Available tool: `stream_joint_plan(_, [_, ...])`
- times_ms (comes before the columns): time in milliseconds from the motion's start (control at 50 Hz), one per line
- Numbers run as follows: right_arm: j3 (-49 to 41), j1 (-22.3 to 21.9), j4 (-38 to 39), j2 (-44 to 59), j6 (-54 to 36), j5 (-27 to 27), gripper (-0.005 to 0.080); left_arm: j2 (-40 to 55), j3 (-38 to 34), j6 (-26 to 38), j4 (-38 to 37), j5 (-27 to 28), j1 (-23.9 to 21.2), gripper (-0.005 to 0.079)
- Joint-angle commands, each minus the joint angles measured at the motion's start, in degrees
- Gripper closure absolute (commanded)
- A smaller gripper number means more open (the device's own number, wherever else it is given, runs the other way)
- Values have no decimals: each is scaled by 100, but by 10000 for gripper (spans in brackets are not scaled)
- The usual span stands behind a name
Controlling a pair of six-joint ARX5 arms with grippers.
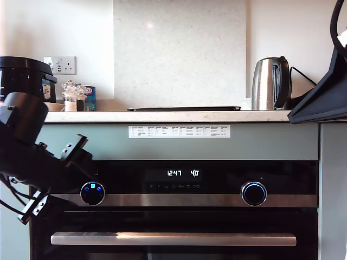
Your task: Switch the oven into grill with fan mode by turning the left rotary switch to the symbol with a fan and a grill above it
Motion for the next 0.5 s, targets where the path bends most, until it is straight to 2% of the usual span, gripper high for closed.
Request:
stream_joint_plan(0, [15, 13, 28, 31, -9, 4, 765, 107, 153, 142, -74, -22, -35, 197])
stream_joint_plan(140, [15, 13, 28, 31, -7, 4, 765, 129, 367, 332, -472, -50, -37, 197])
stream_joint_plan(480, [15, 13, 28, 31, -7, 7, 765, 129, 518, 330, -1113, -251, -9, 197])
